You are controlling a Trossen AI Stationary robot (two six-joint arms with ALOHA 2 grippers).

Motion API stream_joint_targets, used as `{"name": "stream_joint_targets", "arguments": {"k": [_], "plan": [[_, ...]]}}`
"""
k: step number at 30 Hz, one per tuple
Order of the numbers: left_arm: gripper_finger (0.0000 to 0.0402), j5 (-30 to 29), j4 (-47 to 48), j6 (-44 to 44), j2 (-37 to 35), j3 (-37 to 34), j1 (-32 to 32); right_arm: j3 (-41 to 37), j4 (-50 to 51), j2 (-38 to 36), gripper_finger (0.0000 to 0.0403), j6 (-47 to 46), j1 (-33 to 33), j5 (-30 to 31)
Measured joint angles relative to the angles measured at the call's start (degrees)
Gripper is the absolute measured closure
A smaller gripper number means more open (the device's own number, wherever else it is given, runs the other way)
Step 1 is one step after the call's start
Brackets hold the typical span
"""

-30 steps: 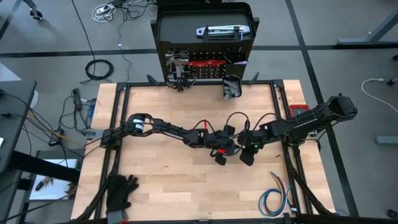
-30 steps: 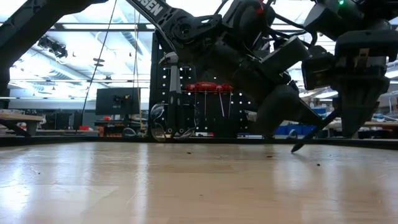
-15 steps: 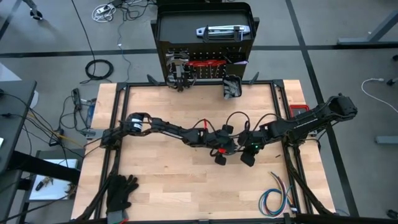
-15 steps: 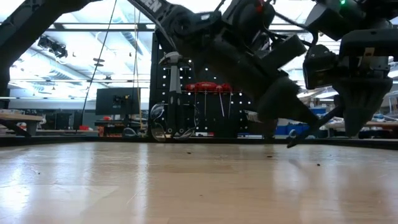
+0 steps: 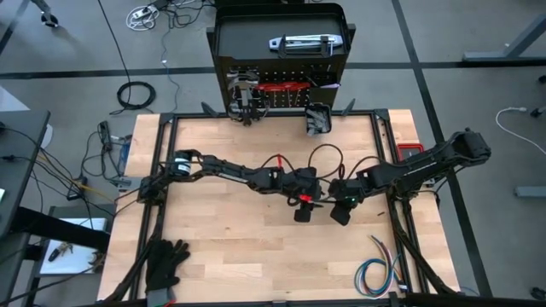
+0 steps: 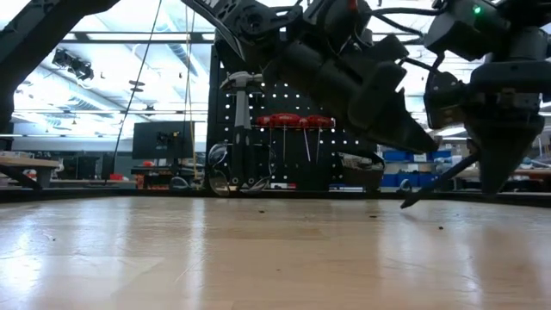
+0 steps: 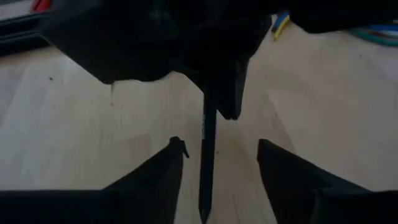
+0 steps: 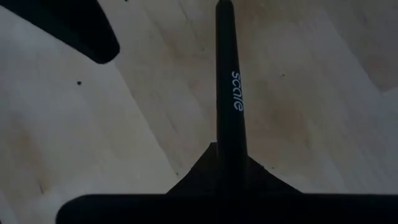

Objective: Hang tools onto peg board
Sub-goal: Put the black pen on the pegboard

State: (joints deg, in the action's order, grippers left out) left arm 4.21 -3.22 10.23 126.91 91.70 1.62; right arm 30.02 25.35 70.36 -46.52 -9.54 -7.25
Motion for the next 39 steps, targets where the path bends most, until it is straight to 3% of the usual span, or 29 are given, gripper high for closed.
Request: {"name": "stream_joint_targets", "arguments": {"k": [4, 13, 16, 21, 22, 29, 32, 39], "plan": [[0.0180, -0.04, -0.75, 0.07, 0.00, 0.02, 0.14, 0.33, 0.17, -2.38, 0.0386, 0.08, 0.14, 0.24], [0.0188, -1.59, -2.83, 0.04, 0.00, 0.02, 0.25, 5.50, 3.78, -5.08, 0.0386, 2.11, 0.70, 0.75], [0.0225, -1.60, -3.63, 1.72, -0.02, 0.06, 0.34, 6.97, 4.79, -5.01, 0.0386, 2.93, 0.70, 0.81], [0.0369, -2.60, -2.08, 4.28, -0.02, 0.04, 0.38, 8.37, 6.43, -5.00, 0.0383, 4.08, 0.69, 1.73], [0.0380, -2.62, -2.14, 4.39, -0.02, 0.04, 0.32, 8.37, 6.63, -4.99, 0.0380, 4.62, 0.66, 2.14], [0.0386, -3.04, -2.96, 4.27, -0.02, 0.04, 0.17, 8.37, 7.26, -5.34, 0.0317, 7.30, 0.64, 3.17], [0.0386, -2.05, -2.60, 4.11, -0.02, 0.04, -0.29, 9.75, 12.93, -7.42, 0.0288, 7.14, 0.62, 3.25], [0.0386, -0.47, -2.30, 3.59, -0.02, 0.04, -1.65, 15.97, 24.82, -16.64, 0.0260, 5.82, -2.07, 13.95]]}}
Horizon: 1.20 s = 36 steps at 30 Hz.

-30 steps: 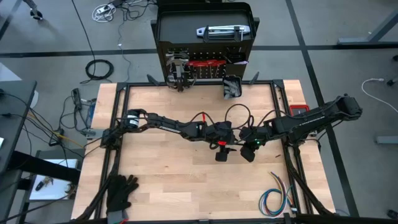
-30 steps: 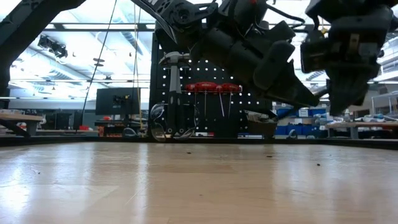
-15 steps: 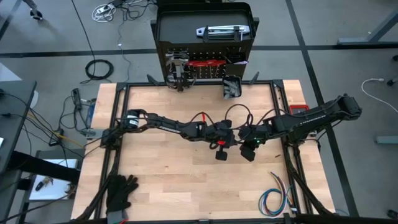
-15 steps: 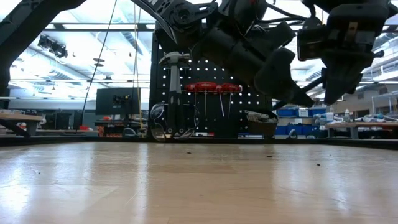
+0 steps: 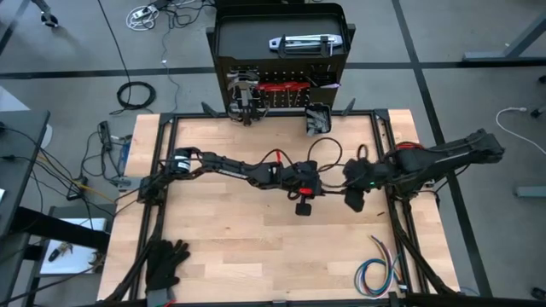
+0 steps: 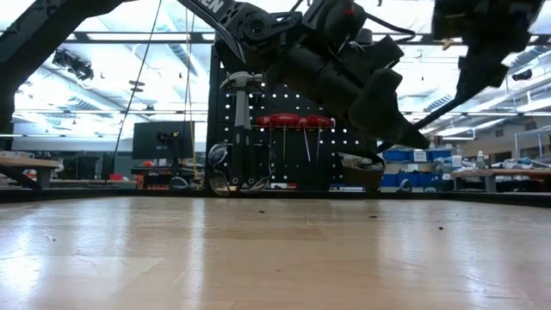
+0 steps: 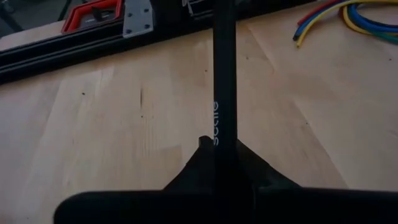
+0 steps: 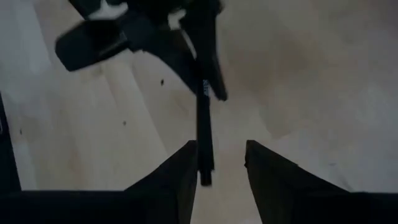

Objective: Hang tools onto peg board
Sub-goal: Put the black pen on the pegboard

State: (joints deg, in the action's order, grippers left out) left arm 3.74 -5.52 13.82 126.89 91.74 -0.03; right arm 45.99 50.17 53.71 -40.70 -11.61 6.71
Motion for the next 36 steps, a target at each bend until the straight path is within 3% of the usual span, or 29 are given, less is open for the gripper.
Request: {"name": "stream_joint_targets", "arguments": {"k": [5, 9, 15, 21, 26, 30, 33, 36], "plan": [[0.0385, 1.06, 0.38, -2.30, 0.00, -0.12, -1.06, -1.80, 0.19, -5.75, 0.0258, -4.34, -4.48, 6.09], [0.0385, 1.08, -2.69, -4.84, 0.00, -2.21, -2.07, -5.54, -6.64, -8.27, 0.0258, -7.01, -11.60, 14.27], [0.0385, 1.05, -10.04, -8.67, 0.02, -4.80, -3.21, -11.39, -18.24, -7.71, 0.0260, -7.76, -21.51, 33.80], [0.0385, -1.83, -17.71, -11.26, -0.55, -5.83, -3.22, -13.32, -19.16, -6.13, 0.0260, -10.65, -25.74, 42.44], [0.0385, -6.78, -25.06, -11.03, -1.79, -5.79, -3.24, -13.32, -21.44, -6.10, 0.0260, -10.08, -29.39, 50.58], [0.0385, -7.18, -34.91, -10.76, -2.34, -5.79, -3.28, -13.32, -21.46, -5.99, 0.0260, -9.00, -31.74, 61.67], [0.0385, -7.29, -39.39, -9.07, -2.34, -5.75, -3.27, -13.32, -23.49, -6.12, 0.0260, -6.22, -32.69, 72.05], [0.0385, -8.98, -40.63, -8.03, -2.34, -5.75, -3.17, -13.32, -28.53, -6.12, 0.0260, 2.01, -32.73, 77.19]]}}
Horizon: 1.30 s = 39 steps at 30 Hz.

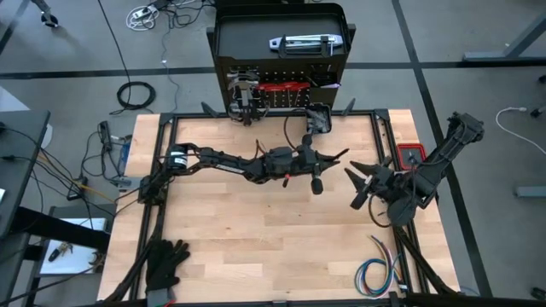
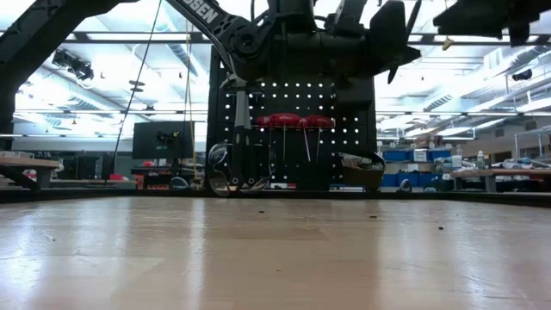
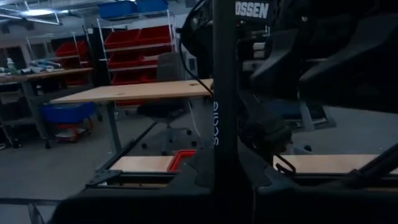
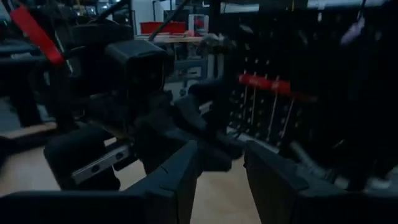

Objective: Hang tools onto peg board
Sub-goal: Put the black pen on the pegboard

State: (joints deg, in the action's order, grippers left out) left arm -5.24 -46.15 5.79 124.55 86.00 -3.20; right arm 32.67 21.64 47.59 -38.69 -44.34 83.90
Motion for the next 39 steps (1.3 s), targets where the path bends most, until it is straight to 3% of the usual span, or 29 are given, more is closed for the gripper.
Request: {"name": "stream_joint_targets", "arguments": {"k": [5, 9, 14, 25, 28, 32, 37, 39], "plan": [[0.0385, -0.28, -1.32, -0.03, 0.02, 0.00, 0.04, 0.00, -13.70, 0.04, 0.0260, 21.39, 2.60, 0.14], [0.0384, -0.11, -2.65, -0.02, 0.04, 0.00, 0.28, 0.00, -26.38, 0.04, 0.0260, 36.07, 5.14, -5.84], [0.0384, 2.20, -5.97, 0.42, 0.07, 0.00, 0.63, 0.00, -37.01, 0.03, 0.0260, 45.37, 8.03, -9.69], [0.0384, 3.76, -10.28, 4.45, 0.11, 0.00, 1.30, 0.00, -45.67, 0.04, 0.0261, 50.79, 16.14, -19.42], [0.0384, 3.07, -10.23, 4.40, 0.11, 0.00, 1.18, 0.00, -47.03, 0.17, 0.0268, 52.25, 17.40, -19.73], [0.0384, 1.41, -10.23, 4.27, 0.11, 0.00, 1.27, 0.00, -48.49, 0.20, 0.0297, 54.19, 17.73, -19.94], [0.0380, 1.21, -9.92, 4.26, 0.11, 0.05, 1.22, 0.00, -48.52, 0.20, 0.0360, 53.51, 17.73, -20.96], [0.0377, 1.21, -9.73, 4.32, 0.11, 0.09, 1.20, 0.00, -47.87, 0.20, 0.0363, 53.26, 17.70, -21.01]]}}
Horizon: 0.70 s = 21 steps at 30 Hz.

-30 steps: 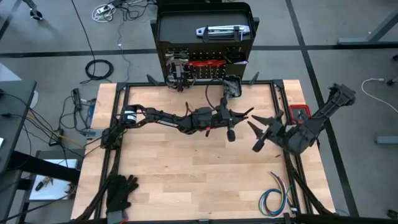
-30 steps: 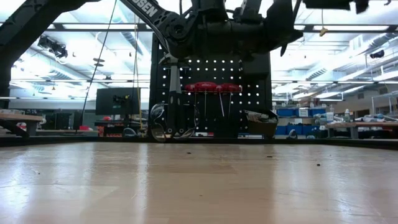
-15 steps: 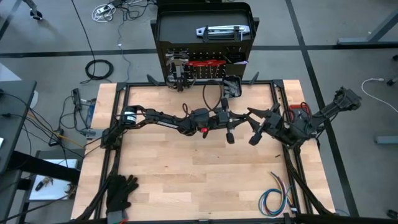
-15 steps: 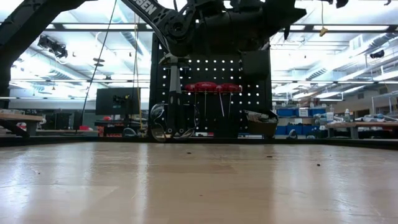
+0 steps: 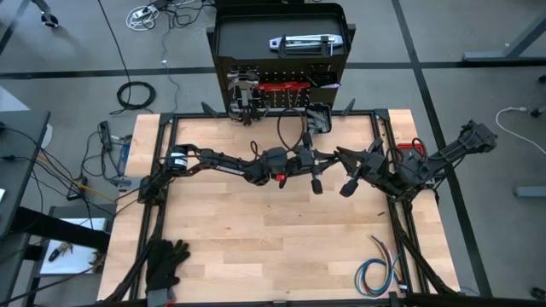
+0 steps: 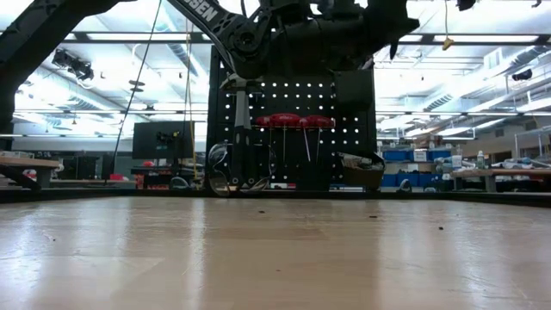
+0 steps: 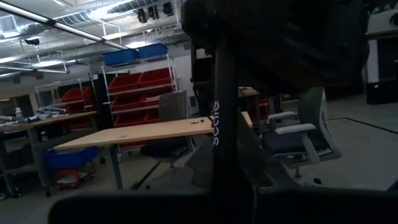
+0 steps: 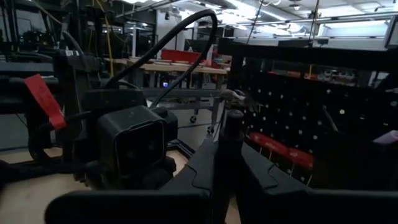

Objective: Hang tools onto peg board
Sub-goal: Put the black pen on the pegboard

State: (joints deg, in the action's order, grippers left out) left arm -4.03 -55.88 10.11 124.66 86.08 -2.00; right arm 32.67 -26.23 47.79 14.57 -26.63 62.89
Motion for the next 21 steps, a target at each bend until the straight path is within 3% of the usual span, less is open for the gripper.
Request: {"name": "stream_joint_targets", "arguments": {"k": [8, 17, 21], "plan": [[0.0349, -2.38, 3.78, -0.24, 0.00, 0.09, 0.09, -0.03, 0.68, 0.00, 0.0363, 0.69, 0.70, 0.92], [0.0211, -7.18, 16.09, -1.97, -3.11, -0.19, 0.31, -0.02, -0.82, -0.16, 0.0363, 3.59, 1.90, 1.51], [0.0176, -9.52, 22.12, -1.55, -5.34, -0.20, 0.34, 0.00, -2.78, -0.42, 0.0363, 6.55, 3.03, 0.95]]}}
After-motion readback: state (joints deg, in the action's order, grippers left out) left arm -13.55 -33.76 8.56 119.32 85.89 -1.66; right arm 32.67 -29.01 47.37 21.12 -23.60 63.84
